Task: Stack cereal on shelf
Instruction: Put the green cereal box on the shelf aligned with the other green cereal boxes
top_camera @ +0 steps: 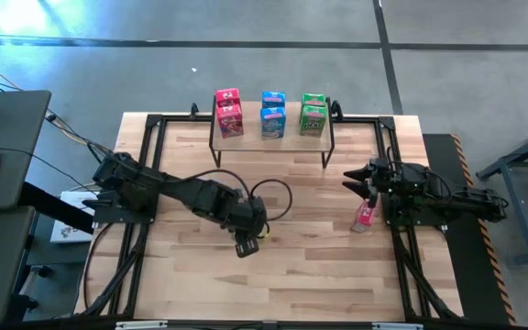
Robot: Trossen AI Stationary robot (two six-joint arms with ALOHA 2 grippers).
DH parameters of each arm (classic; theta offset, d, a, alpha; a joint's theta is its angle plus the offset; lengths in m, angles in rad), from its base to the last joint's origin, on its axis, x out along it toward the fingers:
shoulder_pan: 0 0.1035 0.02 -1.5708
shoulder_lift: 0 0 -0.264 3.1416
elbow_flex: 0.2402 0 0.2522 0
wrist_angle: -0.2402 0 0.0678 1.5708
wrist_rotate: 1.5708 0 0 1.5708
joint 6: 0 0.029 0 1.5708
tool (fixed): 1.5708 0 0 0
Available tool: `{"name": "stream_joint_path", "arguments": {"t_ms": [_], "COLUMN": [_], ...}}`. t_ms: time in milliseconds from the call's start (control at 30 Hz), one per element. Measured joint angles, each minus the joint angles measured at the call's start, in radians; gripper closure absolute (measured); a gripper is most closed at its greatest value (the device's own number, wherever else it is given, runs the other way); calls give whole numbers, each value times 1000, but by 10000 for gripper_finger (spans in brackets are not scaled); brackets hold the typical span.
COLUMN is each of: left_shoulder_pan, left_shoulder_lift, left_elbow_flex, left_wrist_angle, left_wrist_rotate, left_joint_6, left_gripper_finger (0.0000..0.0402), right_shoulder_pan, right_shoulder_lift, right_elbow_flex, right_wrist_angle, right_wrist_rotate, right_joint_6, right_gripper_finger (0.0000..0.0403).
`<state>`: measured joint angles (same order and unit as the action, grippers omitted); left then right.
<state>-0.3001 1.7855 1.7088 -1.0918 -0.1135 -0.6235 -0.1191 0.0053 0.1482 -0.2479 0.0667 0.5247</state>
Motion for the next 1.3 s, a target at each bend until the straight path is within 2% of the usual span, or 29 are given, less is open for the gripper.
{"name": "stream_joint_path", "arguments": {"t_ms": [500, 900, 1100, 1300], "left_shoulder_pan": [67, 86, 99, 121], "left_shoulder_lift": [0, 0, 0, 0], "left_elbow_flex": [0, 0, 0, 0], "left_wrist_angle": [118, 158, 221, 229], "left_wrist_rotate": [0, 0, 0, 0], "left_joint_6": [0, 0, 12, 59], "left_gripper_finger": [280, 280, 280, 280], "right_shoulder_pan": [0, 0, 0, 0], "right_shoulder_lift": [0, 16, 122, 279], "right_elbow_flex": [0, 9, 135, 321], "right_wrist_angle": [266, 479, 437, 228], "right_wrist_rotate": [-11, -51, -61, -137], "right_joint_6": [18, 9, -98, -249], "right_gripper_finger": [175, 140, 139, 139]}}
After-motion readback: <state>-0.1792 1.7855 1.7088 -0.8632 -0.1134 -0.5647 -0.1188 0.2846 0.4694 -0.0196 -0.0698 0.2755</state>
